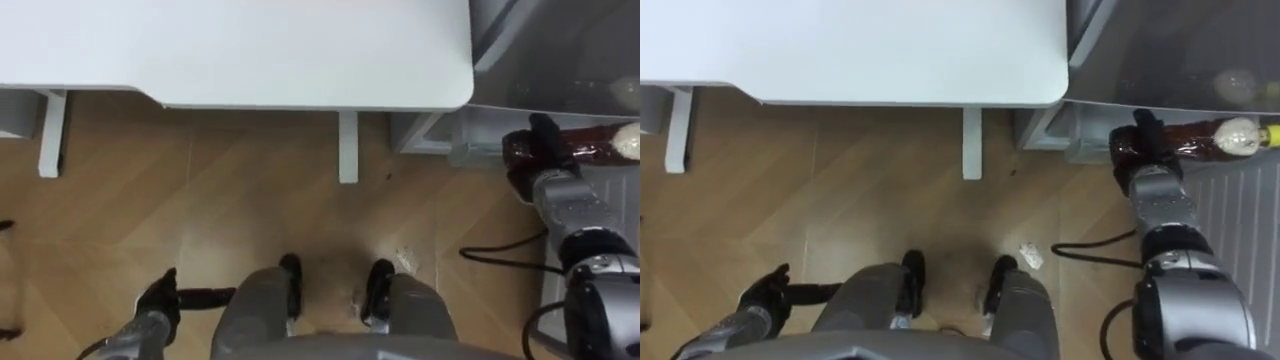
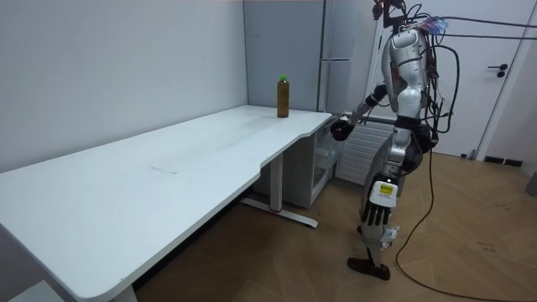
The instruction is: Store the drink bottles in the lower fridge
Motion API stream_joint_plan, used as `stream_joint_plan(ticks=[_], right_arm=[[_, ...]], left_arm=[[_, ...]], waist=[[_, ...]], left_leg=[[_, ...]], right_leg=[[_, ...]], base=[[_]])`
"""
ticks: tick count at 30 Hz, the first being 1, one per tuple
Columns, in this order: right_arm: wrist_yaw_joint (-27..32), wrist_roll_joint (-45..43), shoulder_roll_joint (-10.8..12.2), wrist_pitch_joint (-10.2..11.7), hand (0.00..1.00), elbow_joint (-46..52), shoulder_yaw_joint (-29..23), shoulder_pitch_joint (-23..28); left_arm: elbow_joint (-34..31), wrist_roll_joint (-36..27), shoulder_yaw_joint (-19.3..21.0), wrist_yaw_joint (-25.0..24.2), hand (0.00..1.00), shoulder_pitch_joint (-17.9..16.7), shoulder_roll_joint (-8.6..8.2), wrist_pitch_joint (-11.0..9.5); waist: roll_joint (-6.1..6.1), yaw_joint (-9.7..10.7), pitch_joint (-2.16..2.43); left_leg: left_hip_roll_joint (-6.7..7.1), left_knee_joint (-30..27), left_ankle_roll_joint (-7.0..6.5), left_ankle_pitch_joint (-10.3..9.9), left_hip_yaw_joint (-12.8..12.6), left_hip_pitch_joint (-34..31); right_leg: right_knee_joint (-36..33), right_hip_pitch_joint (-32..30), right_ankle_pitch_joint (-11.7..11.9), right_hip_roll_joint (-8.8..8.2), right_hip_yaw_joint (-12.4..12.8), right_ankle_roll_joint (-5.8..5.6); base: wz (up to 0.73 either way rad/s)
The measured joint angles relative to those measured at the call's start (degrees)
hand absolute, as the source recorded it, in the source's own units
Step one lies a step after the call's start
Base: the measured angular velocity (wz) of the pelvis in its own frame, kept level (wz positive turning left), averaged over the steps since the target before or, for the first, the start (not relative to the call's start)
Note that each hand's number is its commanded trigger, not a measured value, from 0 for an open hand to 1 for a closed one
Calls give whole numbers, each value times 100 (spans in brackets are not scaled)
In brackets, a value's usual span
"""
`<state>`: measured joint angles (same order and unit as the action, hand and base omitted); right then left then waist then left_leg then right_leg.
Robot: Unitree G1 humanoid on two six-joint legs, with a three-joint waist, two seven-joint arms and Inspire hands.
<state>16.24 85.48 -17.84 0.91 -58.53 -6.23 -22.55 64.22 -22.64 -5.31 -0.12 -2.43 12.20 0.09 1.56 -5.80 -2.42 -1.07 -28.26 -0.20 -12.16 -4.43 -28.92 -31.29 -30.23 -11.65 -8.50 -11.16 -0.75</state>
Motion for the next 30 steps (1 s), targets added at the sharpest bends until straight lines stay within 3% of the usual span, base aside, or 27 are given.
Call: stream_joint_plan(ticks=[2, 4, 8, 14, 22, 30], right_arm=[[0, 136, -12, 0, 100, -7, -6, -79], [1, 220, -90, -13, 100, -40, -17, -150], [65, 244, -203, -10, 100, -47, -77, -273], [252, -71, -403, -12, 100, -165, -75, -743], [233, -300, -676, -30, 100, -187, 47, -966], [503, -305, -765, -85, 100, -139, 115, -1448]], left_arm=[[10, -263, -60, 58, 0, 47, 0, 13], [24, -836, -57, 151, 0, 51, 1, 6], [56, -1394, -68, 319, 0, 32, 49, -3], [43, -1545, -166, 471, 0, 36, 91, -20], [-9, -1604, -452, 710, 0, 46, 292, -76], [8, -1562, -625, 873, 0, 34, 325, -106]], waist=[[16, -41, -39], [22, -70, -45], [18, -125, -49], [56, -88, -70], [170, -42, -119], [200, 53, -115]], left_leg=[[7, -177, -12, -8, -1, -265], [47, -486, -22, -53, 22, -635], [84, -895, -15, -115, 71, -1170], [106, -1342, 1, -122, 89, -1898], [93, -1819, 29, -211, 178, -2517], [91, -2143, 16, -314, 170, -2793]], right_leg=[[-229, -257, -54, -47, 5, 26], [-581, -635, -186, -139, 11, 50], [-1049, -1165, -347, -226, 32, 66], [-1569, -1902, -414, -342, 21, 183], [-1977, -2447, -509, -349, 25, 205], [-2273, -2708, -600, -409, 37, 228]], base=[[12], [15], [14], [7], [5], [0]])
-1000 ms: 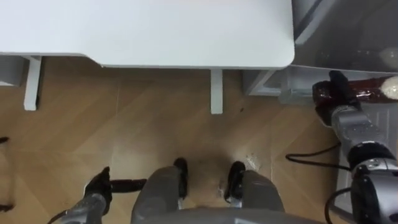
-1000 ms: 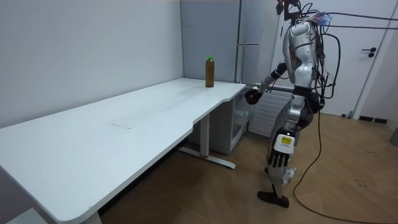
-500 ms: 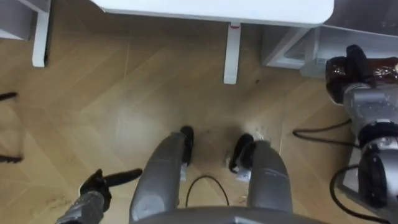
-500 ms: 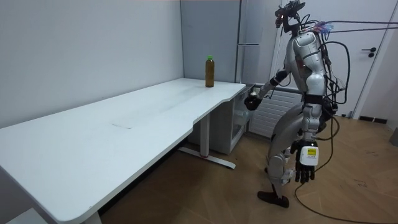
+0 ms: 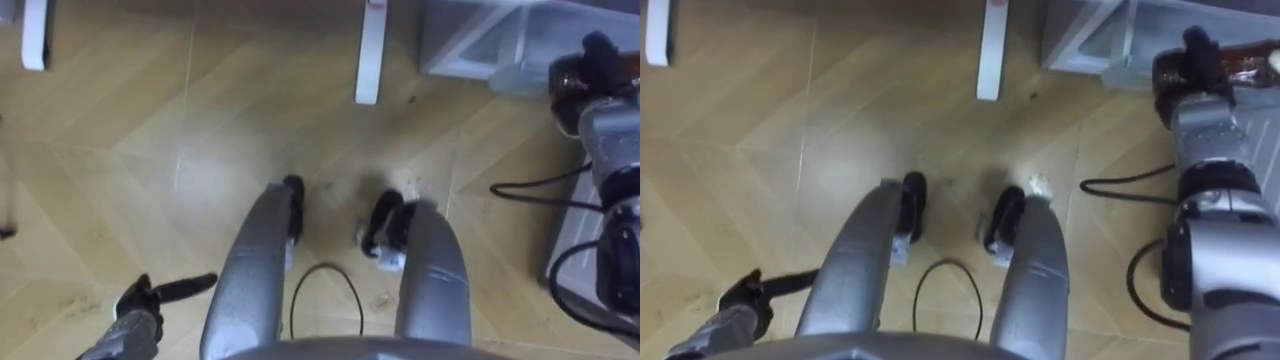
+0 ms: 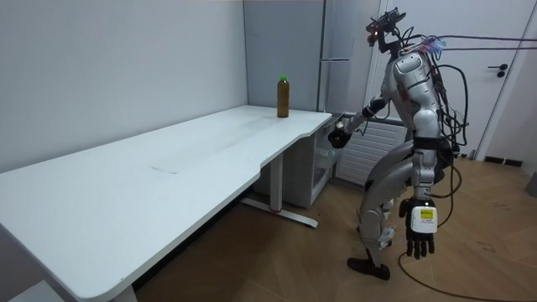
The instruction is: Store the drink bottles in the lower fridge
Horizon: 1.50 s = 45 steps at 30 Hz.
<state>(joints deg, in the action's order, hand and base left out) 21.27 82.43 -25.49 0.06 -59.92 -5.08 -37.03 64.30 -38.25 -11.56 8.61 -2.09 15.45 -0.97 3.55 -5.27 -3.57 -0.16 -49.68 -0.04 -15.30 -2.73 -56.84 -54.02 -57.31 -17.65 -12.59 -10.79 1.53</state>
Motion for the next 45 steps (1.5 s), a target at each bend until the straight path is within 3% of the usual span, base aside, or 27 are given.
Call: stream_joint_plan(ticks=[4, 12, 13, 14, 15, 21, 24, 36, 45], right_arm=[[70, -106, -129, 0, 100, -6, 90, -284], [182, -166, -169, 0, 100, 22, 159, -364], [221, -162, -171, 0, 95, 27, 158, -387], [244, -160, -171, 0, 75, 27, 158, -399], [272, -156, -171, 0, 0, 27, 158, -405], [431, -140, -171, -1, 0, 27, 157, -414], [440, -138, -171, -1, 0, 25, 158, -414], [445, 250, -184, -7, 0, -66, 161, -413], [512, 293, -314, 43, 0, -66, 272, -412]], left_arm=[[-30, 41, -65, -2, 0, -39, 53, -28], [-32, 47, -209, -11, 0, -103, 151, 16], [-31, 53, -207, -11, 0, -103, 154, 18], [-31, 58, -207, -11, 0, -103, 156, 19], [-29, 69, -208, -11, 0, -104, 159, 21], [-24, 85, -215, -10, 0, -122, 158, 110], [-25, 122, -213, -2, 0, -145, 160, 155], [-196, -41, -226, 15, 0, -279, 330, 172], [-258, -42, -326, 206, 0, -290, 335, 129]], waist=[[-7, 8, 5], [4, 26, 20], [0, 35, 24], [0, 37, 25], [0, 38, 25], [7, 37, 34], [38, 27, 89], [45, 8, 93], [42, -5, 91]], left_leg=[[1, -13, -4, 2, 13, -22], [1, -46, -14, -5, -22, -116], [-3, -63, -14, -5, -22, -138], [-5, -71, -14, -5, -22, -146], [-6, -83, -14, -4, -22, -153], [-4, -121, -16, -4, -21, -153], [-7, -126, -16, -3, -21, -131], [-44, -153, -21, -6, -35, -102], [-48, -159, -24, -9, -34, -99]], right_leg=[[1, -2, 5, -5, -25, 7], [-67, -99, -8, -40, -26, 3], [-81, -117, -8, -40, -26, 3], [-87, -125, -8, -40, -27, 4], [-94, -131, -7, -40, -27, 5], [-128, -128, -6, -44, -20, 6], [-134, -110, -1, -43, -21, 15], [-98, -59, 4, -37, -49, 8], [-99, -52, 2, -18, -39, 6]], base=[[1], [3], [0], [0], [0], [0], [0], [-1], [0]])
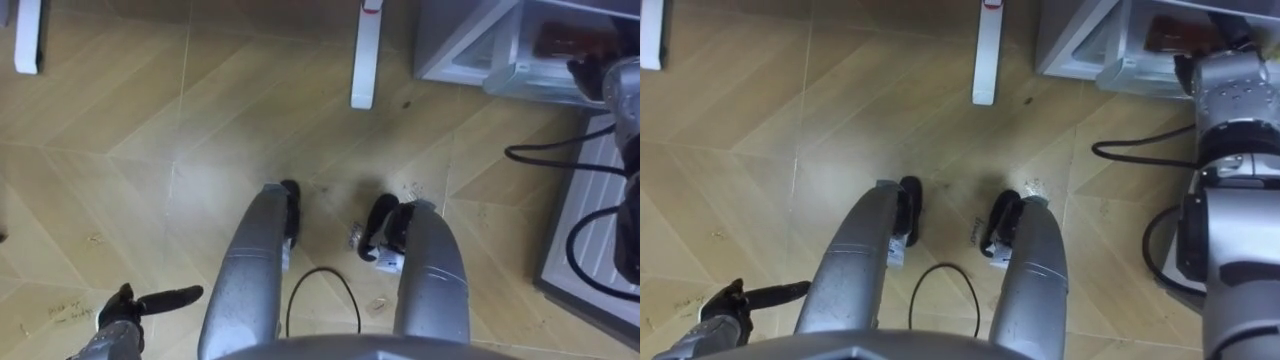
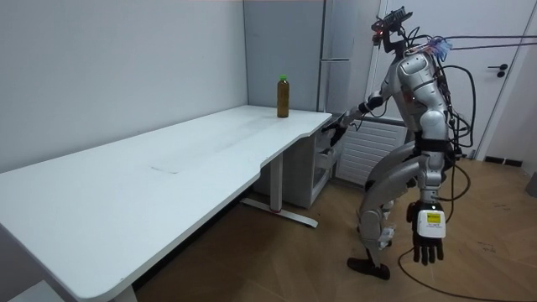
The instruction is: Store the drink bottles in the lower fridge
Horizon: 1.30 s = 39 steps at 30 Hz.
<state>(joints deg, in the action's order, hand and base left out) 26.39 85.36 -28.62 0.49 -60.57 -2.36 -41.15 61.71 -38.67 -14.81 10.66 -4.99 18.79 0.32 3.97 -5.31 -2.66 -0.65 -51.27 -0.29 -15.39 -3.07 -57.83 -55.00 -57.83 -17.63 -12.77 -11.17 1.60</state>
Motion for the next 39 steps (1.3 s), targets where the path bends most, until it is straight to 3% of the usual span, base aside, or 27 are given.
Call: stream_joint_plan(ticks=[4, 14, 23, 27, 29, 33, 37, 39], right_arm=[[19, -2, 0, 0, 0, 0, 1, 43], [-102, 8, 0, 14, 0, 0, 98, 310], [-299, -196, 2, 5, 0, -186, 126, 709], [-638, -195, 5, 1, 0, -223, 122, 1094], [-848, -212, 5, 11, 0, -249, 109, 1312], [-1139, -353, 63, 12, 0, -442, 105, 1741], [-1600, -657, 205, 12, 0, -449, 39, 2257], [-1795, -747, 238, 12, 0, -452, 34, 2492]], left_arm=[[0, -1, -1, 0, 0, -4, 0, -9], [8, -98, -123, -20, 0, -38, -2, -43], [7, -126, -109, -156, 0, -61, -4, -67], [15, -118, -50, -328, 0, -70, -7, -68], [16, -120, 165, -387, 0, -69, -43, -76], [121, -125, 582, -430, 0, -75, -256, -127], [144, -117, 667, -585, 0, -176, -286, -123], [143, -115, 867, -707, 0, -263, -335, -121]], waist=[[-6, -72, -2], [-17, -149, -7], [-33, -279, -10], [-113, -286, -5], [-154, -270, 2], [-214, -269, 6], [-221, -233, 11], [-223, -182, 40]], left_leg=[[-64, -2, 5, -14, -9, 49], [-77, 81, 32, -45, -15, 360], [-69, 449, 19, -61, -59, 1006], [-67, 761, 27, -53, -26, 1429], [-68, 893, 26, -52, 0, 1629], [-44, 1326, 24, -51, -6, 2348], [-51, 1856, 58, -27, -4, 3071], [-52, 2101, 74, -12, -2, 3382]], right_leg=[[43, 55, 3, 82, 17, -10], [104, 352, -39, 97, 12, -4], [453, 975, -40, 98, -39, -46], [791, 1455, -12, 102, -174, -50], [948, 1709, -6, 103, -259, -65], [1383, 2455, -14, 146, -319, -167], [1907, 3172, 25, 258, -347, -241], [2169, 3492, 44, 303, -374, -273]], base=[[-3], [0], [0], [2], [11], [7], [-2], [0]])
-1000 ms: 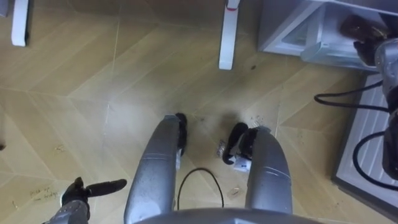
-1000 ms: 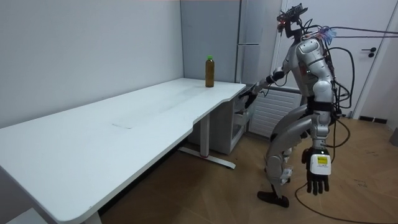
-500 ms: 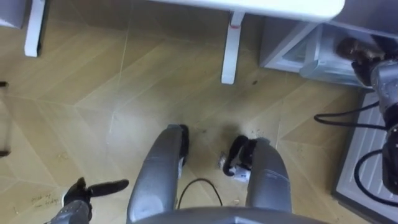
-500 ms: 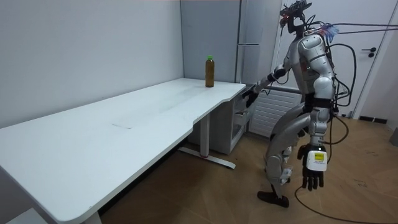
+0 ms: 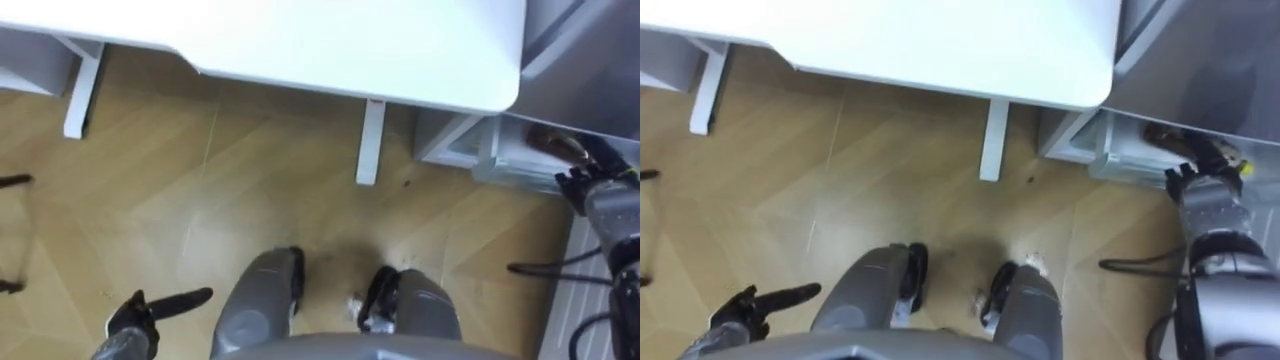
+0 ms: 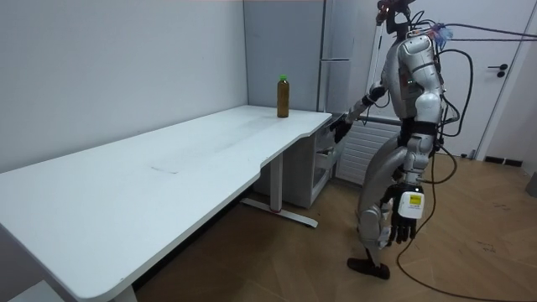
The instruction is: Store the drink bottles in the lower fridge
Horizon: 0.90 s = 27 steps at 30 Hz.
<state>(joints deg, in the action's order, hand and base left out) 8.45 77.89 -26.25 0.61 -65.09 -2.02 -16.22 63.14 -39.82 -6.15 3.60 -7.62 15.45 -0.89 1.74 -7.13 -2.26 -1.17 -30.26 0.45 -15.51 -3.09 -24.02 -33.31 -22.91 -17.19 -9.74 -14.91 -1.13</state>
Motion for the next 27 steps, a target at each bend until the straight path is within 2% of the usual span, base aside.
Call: stream_joint_plan(ticks=[2, 3, 4, 6, 8, 10, 12, 13, 16, 19, 22, 25, 27], right_arm=[[-167, -86, 77, 5, 0, -1, -66, 282], [-276, -145, 133, 6, 0, 5, -62, 491], [-365, -256, 190, 6, 0, 18, -62, 664], [-469, -519, 266, 8, 0, 10, -62, 839], [-602, -880, 379, 7, 0, -3, -52, 1012], [-736, -1287, 507, -12, 0, -1, -44, 1325], [-859, -1637, 562, -42, 0, -3, -36, 1497], [-938, -1940, 625, -54, 0, -56, -42, 1604], [-1035, -2833, 817, -144, 0, -282, -43, 1816], [-1014, -3718, 981, -199, 0, -324, -36, 2059], [-1000, -4440, 1088, -202, 0, -426, -1, 2122], [-1086, -4962, 1166, -207, 0, -555, 8, 2146], [-1111, -5318, 1175, -263, 0, -629, 4, 2142]], left_arm=[[-3, 6, 126, -82, 0, -157, -53, 1], [-20, 1, 144, -92, 0, -273, -78, 2], [-96, 9, 153, -88, 0, -396, -101, 3], [-138, 61, 174, -86, 0, -475, -158, 4], [-159, 179, 214, -108, 0, -477, -184, 6], [-179, 247, 364, -156, 0, -497, -190, 1], [-193, 305, 398, -154, 0, -577, -191, 0], [-204, 321, 481, -153, 0, -646, -213, 1], [-223, 421, 767, -129, 0, -724, -315, 13], [-274, 450, 825, -135, 0, -862, -350, 13], [-247, 572, 887, -151, 0, -873, -362, 53], [-220, 817, 1172, -167, 0, -879, -433, 77], [-162, 869, 1295, -177, 0, -879, -484, 105]], waist=[[6, 74, 72], [6, 94, 127], [8, 133, 146], [3, 221, 168], [31, 227, 178], [57, 275, 208], [54, 312, 215], [34, 366, 236], [31, 397, 224], [17, 370, 222], [32, 374, 165], [19, 376, 139], [6, 373, 142]], left_leg=[[5, 267, 7, 32, -8, 379], [2, 451, 14, 55, -6, 641], [3, 620, 27, 68, 5, 898], [-5, 832, 43, 82, 38, 1217], [-23, 1030, 67, 104, 57, 1515], [-29, 1255, 88, 119, 111, 1867], [-24, 1395, 88, 120, 112, 2100], [-24, 1478, 88, 120, 146, 2230], [-22, 1592, 88, 120, 186, 2463], [-14, 1708, 88, 119, 168, 2651], [-9, 1764, 83, 122, 162, 2743], [3, 1764, 82, 123, 173, 2828], [5, 1761, 81, 122, 173, 2852]], right_leg=[[287, 358, 45, 43, -24, -35], [470, 629, 85, 84, -44, -55], [657, 901, 105, 116, -75, -75], [915, 1253, 140, 170, -135, -98], [1173, 1565, 187, 227, -176, -101], [1499, 1957, 234, 294, -253, -124], [1670, 2205, 256, 317, -268, -156], [1819, 2378, 298, 346, -307, -178], [2094, 2701, 380, 387, -367, -196], [2165, 2836, 393, 394, -332, -218], [2190, 2920, 399, 394, -322, -229], [2278, 3063, 416, 397, -342, -245], [2274, 3108, 419, 394, -344, -250]], base=[[-2], [-6], [0], [5], [5], [10], [3], [10], [7], [-7], [-2], [4], [2]])
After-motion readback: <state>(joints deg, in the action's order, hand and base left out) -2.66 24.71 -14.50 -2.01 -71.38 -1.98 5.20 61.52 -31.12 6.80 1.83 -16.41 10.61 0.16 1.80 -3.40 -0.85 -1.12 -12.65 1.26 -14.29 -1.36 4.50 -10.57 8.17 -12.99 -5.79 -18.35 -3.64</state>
